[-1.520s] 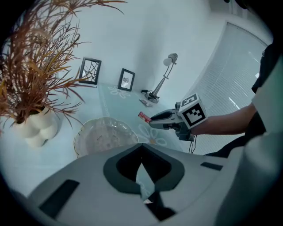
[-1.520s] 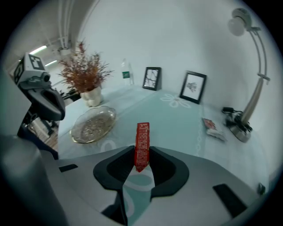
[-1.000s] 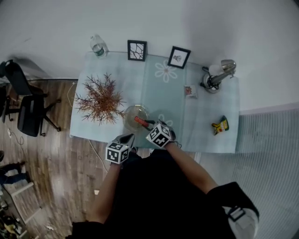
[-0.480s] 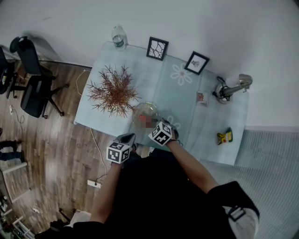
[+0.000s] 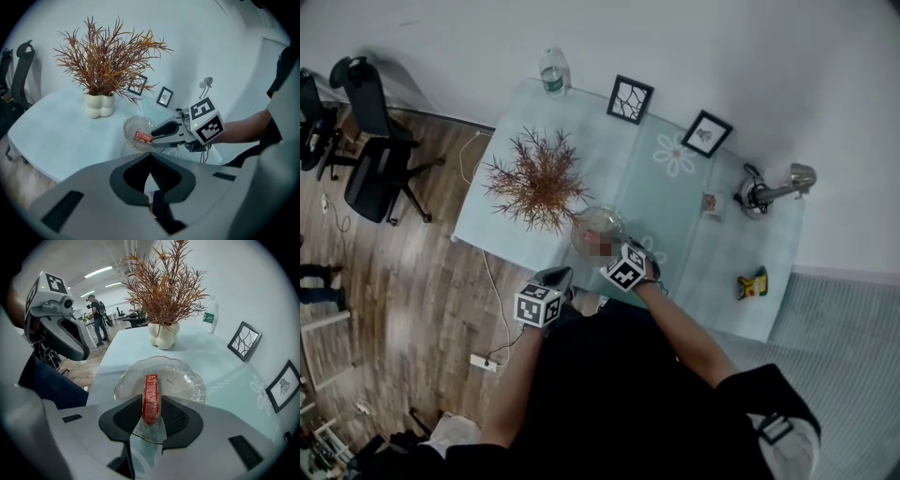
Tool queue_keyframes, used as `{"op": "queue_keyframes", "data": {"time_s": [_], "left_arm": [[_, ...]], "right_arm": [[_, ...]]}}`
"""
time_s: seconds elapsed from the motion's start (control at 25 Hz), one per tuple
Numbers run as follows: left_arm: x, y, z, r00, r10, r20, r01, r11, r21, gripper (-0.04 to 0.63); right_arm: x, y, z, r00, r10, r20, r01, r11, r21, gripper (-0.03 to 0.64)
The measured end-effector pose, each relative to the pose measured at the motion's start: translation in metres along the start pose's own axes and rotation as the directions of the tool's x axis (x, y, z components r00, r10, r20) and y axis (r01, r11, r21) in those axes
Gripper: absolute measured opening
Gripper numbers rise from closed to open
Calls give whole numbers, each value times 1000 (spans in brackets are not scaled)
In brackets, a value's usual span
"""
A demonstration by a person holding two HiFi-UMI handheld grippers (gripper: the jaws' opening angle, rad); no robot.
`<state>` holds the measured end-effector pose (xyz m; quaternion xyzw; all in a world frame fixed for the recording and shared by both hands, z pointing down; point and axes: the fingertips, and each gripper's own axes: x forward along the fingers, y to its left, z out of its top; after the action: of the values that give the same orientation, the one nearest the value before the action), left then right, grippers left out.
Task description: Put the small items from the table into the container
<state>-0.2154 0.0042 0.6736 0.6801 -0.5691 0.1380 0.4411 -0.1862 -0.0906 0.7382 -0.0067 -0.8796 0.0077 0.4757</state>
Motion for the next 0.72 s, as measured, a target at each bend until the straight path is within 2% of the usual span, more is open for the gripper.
{"op": "queue_keyframes", "data": {"time_s": [0.48,0.6,0.72], "left_arm": [[-3,-7,0,1000,11,-1,-11,1000,17,3],[-2,-12,0,1000,12,-1,-12,999,31,3],[0,-20,-1,1000,6,-5,-6,999,49,3]], "right_arm": [[-21,-10,17,992,-41,115,41,999,6,123],[-29,-7,13,990,-24,139,24,1000,6,80],[-38,5,7,988,30,148,-30,1000,-2,29]]}}
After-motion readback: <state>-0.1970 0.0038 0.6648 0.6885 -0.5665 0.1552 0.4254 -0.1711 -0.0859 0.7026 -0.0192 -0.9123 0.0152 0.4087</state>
